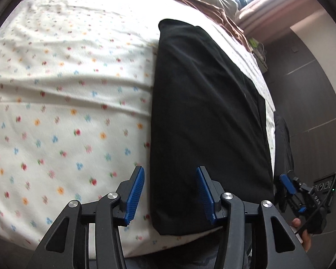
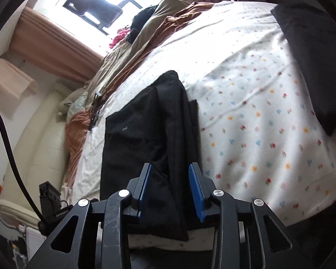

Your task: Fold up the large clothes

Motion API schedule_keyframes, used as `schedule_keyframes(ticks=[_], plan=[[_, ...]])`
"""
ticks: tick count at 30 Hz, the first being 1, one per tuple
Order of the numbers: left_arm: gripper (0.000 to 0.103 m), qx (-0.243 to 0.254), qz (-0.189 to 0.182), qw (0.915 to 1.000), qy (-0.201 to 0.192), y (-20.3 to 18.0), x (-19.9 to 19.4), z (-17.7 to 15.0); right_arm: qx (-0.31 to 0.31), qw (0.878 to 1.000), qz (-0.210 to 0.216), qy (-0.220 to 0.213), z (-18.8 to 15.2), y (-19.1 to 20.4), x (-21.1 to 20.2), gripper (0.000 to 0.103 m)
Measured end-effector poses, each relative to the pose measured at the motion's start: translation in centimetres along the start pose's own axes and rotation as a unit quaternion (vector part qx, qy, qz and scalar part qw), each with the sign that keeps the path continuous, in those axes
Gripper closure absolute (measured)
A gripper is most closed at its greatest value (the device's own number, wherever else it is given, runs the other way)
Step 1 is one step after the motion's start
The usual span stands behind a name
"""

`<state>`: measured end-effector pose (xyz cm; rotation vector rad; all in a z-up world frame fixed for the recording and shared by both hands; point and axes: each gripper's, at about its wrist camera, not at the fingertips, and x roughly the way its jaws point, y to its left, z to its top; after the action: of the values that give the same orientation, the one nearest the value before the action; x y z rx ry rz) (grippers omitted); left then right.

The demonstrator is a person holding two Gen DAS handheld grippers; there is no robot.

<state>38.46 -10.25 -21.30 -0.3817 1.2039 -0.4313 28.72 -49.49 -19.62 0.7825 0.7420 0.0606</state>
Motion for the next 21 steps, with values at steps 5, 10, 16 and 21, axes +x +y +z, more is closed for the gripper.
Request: schedule_keyframes(ticks=[5,10,16,21], plan=[[0.053,-0.017,0.002,0.9998,-0.006,0.7,0.5,2.1,-0.034,0.999,0.009,0.012,3.8,2.3,3.4,0.047],[0.053,-0.025,-0.001,0.9997,-0.005,1.0,1.3,4.1,-0.048,0.998,0.012,0.041,6.4,3.1,7.9,0.047],[0.053,-0.024,-0.002,0.9997,-0.009,1.1,2.4,6.5,-0.034,0.997,0.009,0.073,8.1,1.9,12.3,0.047],[0.052,-0.023,-0.002,0.9997,-0.011,0.8,3.5,8.2,-0.029,0.994,0.033,0.099,8.9,1.9,14.7,0.091]])
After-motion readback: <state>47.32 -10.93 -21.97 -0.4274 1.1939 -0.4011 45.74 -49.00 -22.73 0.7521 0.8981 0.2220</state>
